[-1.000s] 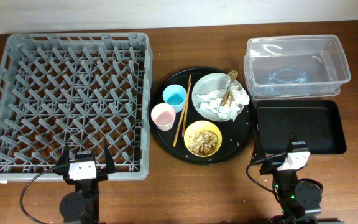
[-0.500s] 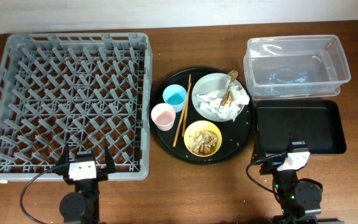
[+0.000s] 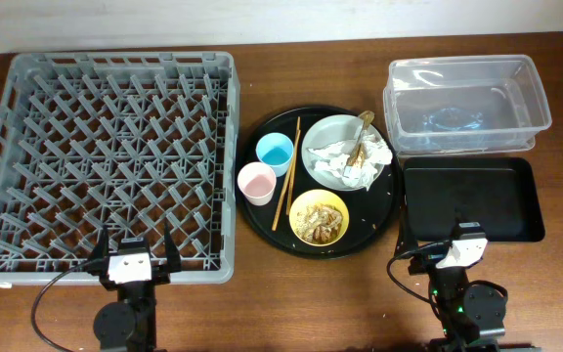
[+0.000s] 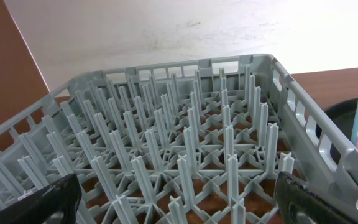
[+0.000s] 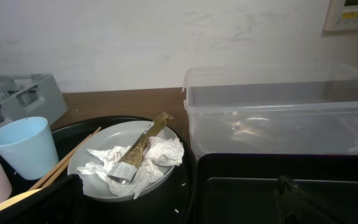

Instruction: Sort waste into correct bins and load items into the dishwasher rack

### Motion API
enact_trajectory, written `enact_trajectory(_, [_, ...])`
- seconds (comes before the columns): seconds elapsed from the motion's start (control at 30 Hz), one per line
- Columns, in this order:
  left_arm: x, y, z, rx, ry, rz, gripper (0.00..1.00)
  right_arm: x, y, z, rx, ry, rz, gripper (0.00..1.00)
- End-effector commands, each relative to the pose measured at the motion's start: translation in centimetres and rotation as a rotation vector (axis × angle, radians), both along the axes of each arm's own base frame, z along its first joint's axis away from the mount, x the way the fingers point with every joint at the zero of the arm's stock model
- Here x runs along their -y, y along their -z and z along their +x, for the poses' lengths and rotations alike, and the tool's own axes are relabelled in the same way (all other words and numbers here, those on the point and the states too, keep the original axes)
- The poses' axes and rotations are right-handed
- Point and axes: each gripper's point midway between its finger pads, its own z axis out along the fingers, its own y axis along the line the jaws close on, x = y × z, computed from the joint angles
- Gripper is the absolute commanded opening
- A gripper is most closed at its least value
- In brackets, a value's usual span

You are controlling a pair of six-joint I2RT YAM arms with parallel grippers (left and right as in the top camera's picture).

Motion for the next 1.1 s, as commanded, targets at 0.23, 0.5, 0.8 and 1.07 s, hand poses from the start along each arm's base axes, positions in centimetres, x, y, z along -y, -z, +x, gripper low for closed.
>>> enact_trajectory(0.23, [0.3,0.1,0.0,-0.002,0.016,0.015,0.99,0.4,0.3,0.0,-0.004,0.023,0.005,0.98])
enact_trajectory(0.5, [0.3,0.1,0.0,-0.002,0.016,0.015,0.99,0.4,0.3,0.0,-0.004,0.023,0.005,0.99])
enact_trajectory(0.8, [0.3,0.1,0.0,-0.002,0.016,0.015,0.99,1.0,0.3,0.0,0.003,0.045,-0.151,0.99])
enact_trajectory(1.07, [0.3,0.1,0.0,-0.002,0.016,0.015,0.99,1.0,-1.1,0.1,0.060,0.048,-0.164,0.98])
